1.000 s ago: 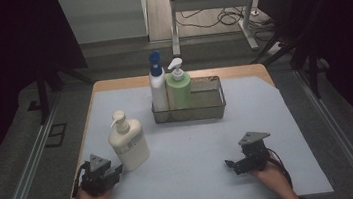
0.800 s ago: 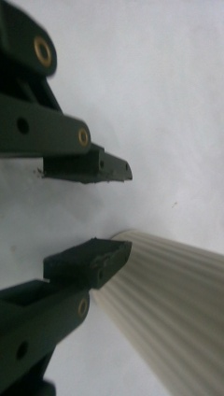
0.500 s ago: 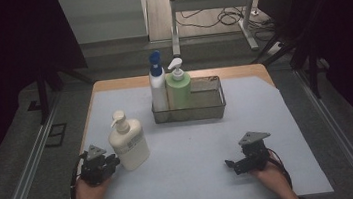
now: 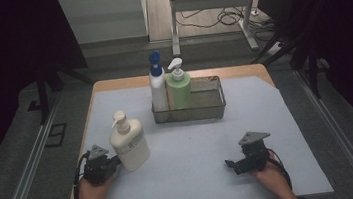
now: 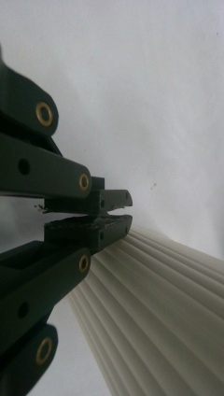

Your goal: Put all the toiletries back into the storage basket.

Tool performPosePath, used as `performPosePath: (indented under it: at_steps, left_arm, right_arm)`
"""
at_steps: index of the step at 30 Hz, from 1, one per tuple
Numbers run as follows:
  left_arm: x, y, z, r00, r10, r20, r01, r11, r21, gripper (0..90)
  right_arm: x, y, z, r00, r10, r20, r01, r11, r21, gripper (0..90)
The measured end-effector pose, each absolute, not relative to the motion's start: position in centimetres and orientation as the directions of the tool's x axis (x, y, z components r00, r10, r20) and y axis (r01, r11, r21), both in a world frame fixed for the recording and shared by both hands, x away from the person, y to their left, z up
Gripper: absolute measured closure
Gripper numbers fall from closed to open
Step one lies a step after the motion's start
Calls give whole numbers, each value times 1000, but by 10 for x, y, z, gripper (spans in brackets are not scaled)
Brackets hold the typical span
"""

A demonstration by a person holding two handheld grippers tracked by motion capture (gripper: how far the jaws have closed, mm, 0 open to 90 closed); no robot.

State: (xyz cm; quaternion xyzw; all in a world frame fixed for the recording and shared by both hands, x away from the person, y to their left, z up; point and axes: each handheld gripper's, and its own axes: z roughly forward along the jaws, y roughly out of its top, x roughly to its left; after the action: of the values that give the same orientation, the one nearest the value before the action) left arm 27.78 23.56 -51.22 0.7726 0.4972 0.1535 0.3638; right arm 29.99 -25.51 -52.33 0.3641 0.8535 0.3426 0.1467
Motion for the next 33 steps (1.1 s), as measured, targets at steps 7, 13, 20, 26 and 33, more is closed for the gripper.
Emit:
performPosePath:
  at_steps: [7, 13, 20, 26, 33]
  left_arm:
    - [279, 225, -513, 501, 859, -111, 645, -284, 710, 862]
    - [279, 215, -513, 527, 843, -107, 634, -307, 710, 871]
    - [279, 207, -514, 549, 828, -112, 624, -317, 714, 877]
    - [277, 200, -514, 569, 814, -115, 619, -333, 711, 882]
    - [274, 192, -515, 591, 798, -115, 614, -353, 706, 883]
  right_arm:
    - [300, -255, -523, -694, 720, 0, 521, 501, 691, 0]
    - [300, -255, -523, -693, 721, 1, 522, 500, 692, 0]
    - [300, -255, -523, -692, 722, 1, 522, 500, 691, 0]
    - [300, -255, -523, -692, 721, 2, 523, 500, 690, 0]
    - [300, -255, -523, -692, 722, 1, 522, 500, 691, 0]
